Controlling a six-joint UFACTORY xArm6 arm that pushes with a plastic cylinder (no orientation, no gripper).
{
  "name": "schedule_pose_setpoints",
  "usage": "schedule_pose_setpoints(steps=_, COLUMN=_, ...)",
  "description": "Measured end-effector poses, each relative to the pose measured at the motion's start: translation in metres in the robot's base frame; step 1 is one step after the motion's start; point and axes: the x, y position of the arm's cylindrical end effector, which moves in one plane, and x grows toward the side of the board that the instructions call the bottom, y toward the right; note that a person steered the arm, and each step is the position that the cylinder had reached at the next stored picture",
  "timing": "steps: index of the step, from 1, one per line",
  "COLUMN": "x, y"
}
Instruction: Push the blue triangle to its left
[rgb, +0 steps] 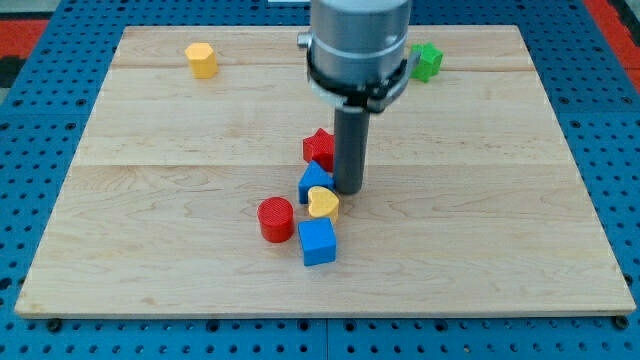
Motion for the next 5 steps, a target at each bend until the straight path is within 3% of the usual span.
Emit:
schedule_pose_setpoints(steps=1, x=0.012, y=-0.012)
schedule_pose_setpoints(steps=5, x=-0.013, y=-0.034)
